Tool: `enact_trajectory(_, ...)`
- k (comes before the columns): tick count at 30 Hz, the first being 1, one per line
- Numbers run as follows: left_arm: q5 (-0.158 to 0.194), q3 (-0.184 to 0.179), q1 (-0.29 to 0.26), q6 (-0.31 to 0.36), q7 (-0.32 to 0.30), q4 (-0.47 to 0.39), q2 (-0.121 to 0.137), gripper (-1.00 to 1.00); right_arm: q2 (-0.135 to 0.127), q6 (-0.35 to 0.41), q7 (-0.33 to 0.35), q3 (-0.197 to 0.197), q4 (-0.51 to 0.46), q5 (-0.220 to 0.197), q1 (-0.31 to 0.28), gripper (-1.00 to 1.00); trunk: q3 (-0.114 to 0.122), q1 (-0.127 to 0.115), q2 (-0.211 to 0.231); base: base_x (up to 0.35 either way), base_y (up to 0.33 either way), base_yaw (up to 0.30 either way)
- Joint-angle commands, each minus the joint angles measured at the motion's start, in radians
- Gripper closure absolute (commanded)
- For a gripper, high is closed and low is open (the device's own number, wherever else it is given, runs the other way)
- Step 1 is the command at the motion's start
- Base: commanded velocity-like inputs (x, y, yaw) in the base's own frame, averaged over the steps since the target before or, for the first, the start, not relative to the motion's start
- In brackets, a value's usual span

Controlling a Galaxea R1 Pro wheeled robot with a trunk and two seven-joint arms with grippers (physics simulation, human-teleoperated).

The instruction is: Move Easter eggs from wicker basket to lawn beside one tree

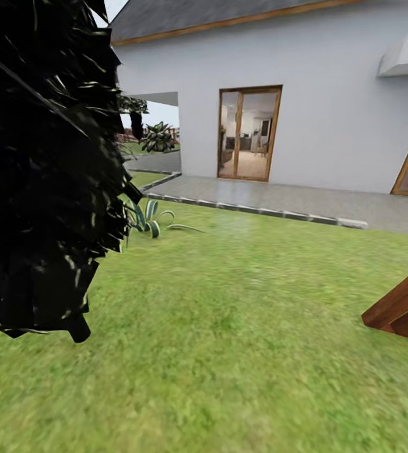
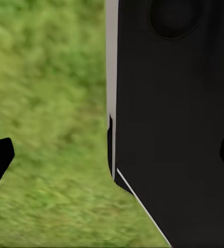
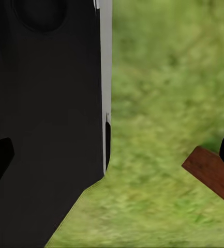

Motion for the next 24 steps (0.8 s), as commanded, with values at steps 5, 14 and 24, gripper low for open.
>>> enact_trajectory(5,0.0,0.001,0.001,0.001,-0.001,-0.002,0.0,-1.0,0.0,0.0,-0.001,0.001,0.002,0.0,-0.001,-1.0,-0.005,0.001,0.0,0.335,0.0,-0.159)
enact_trajectory(14,0.001,0.001,0.001,0.001,-0.001,-0.002,0.0,-1.0,0.0,0.0,-0.001,0.005,0.002,0.005,-0.001,-1.0,-0.006,0.001,0.0,0.335,0.0,-0.02)
enact_trajectory(24,0.001,0.001,0.001,0.001,-0.001,-0.002,-0.001,-1.0,0.0,-0.001,-0.001,0.004,0.002,0.001,-0.001,-1.0,-0.017,0.001,0.0,0.335,0.0,-0.195)
